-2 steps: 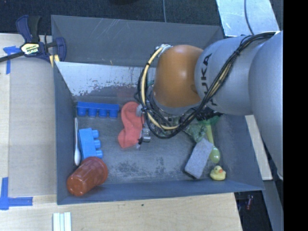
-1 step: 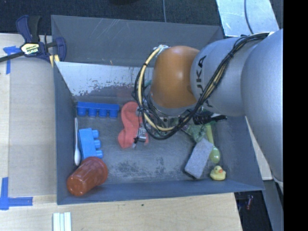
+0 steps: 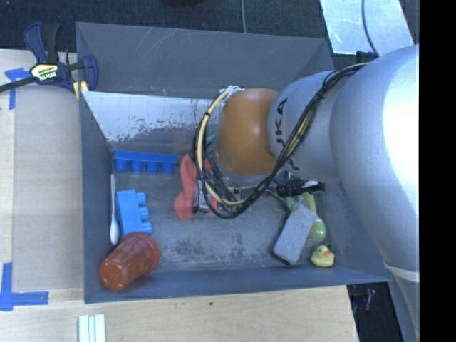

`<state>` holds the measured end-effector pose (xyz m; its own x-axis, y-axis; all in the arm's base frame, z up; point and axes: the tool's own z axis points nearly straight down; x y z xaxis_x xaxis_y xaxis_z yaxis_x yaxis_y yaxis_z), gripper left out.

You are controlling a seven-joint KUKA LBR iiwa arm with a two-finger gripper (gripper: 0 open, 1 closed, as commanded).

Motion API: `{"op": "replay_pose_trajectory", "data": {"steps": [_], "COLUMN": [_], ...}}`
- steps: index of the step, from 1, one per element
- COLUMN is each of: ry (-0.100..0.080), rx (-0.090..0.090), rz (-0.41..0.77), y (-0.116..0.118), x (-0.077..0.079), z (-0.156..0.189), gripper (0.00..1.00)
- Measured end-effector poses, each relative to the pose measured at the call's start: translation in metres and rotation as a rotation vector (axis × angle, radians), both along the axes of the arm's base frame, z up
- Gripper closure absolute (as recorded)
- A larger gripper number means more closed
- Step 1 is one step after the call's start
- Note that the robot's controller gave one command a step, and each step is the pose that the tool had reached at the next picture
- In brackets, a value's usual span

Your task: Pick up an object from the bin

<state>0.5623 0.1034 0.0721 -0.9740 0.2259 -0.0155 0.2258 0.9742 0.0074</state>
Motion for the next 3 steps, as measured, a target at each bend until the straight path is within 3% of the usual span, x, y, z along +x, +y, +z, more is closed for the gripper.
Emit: {"op": "replay_pose_trajectory", "data": {"steps": [1,3], "ry": [0.000,-0.006], "rx": [0.000,0.000], "rz": [0.000,0.007], "y": [0.000,0.006], "x": [0.000,-0.010], "z": [0.000,0.066], "gripper": [1.00,1.00]}}
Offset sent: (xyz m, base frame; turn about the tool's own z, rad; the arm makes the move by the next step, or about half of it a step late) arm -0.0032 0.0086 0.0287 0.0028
